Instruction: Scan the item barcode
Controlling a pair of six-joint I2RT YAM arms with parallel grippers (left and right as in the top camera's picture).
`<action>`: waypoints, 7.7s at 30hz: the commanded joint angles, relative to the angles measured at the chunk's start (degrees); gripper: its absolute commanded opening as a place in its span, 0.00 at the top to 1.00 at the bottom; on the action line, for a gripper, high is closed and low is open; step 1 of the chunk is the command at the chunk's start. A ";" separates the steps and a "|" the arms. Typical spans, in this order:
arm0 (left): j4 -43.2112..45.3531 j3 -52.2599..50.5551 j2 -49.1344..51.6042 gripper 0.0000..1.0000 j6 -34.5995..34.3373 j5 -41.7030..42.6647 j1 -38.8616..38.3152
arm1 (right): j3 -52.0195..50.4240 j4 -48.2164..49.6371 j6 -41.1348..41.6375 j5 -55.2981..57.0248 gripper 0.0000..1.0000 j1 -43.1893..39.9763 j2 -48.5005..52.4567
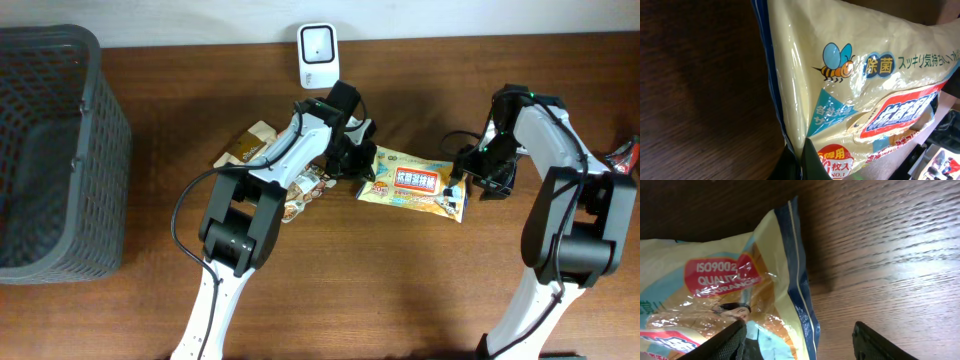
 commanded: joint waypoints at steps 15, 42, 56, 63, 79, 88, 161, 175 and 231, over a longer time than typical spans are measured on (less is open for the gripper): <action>-11.63 1.09 -27.45 1.00 7.78 -46.84 5.75 | -0.57 1.73 0.92 -1.22 0.02 0.26 0.11; -22.53 -6.54 -35.30 1.00 1.53 -65.85 6.67 | -0.57 12.44 0.87 -1.33 0.02 0.26 0.11; -16.79 -12.74 -33.22 1.00 -1.11 -63.30 -0.74 | -0.57 12.46 0.87 -1.33 0.01 0.26 0.11; -9.40 -12.74 -33.20 0.92 -1.09 -44.30 -2.73 | -0.57 12.44 0.87 -1.33 0.01 0.26 0.11; -7.96 -6.21 -34.73 0.45 1.42 -25.68 -2.32 | -0.57 12.46 0.87 -1.33 0.02 0.26 0.11; -11.23 -5.07 -35.69 0.89 2.03 -42.53 5.07 | -0.57 12.46 0.87 -1.33 0.02 0.26 0.11; -14.47 -9.11 -22.91 0.76 1.92 -39.23 16.35 | -3.72 14.19 6.71 -3.17 0.96 15.41 0.07; 0.07 -9.11 -15.21 0.94 1.99 -20.20 13.16 | -1.09 12.44 1.70 -14.60 0.64 19.50 0.07; -4.74 -8.31 -19.37 1.00 -1.05 -17.68 9.81 | -4.33 14.95 1.90 -14.62 0.64 19.45 0.13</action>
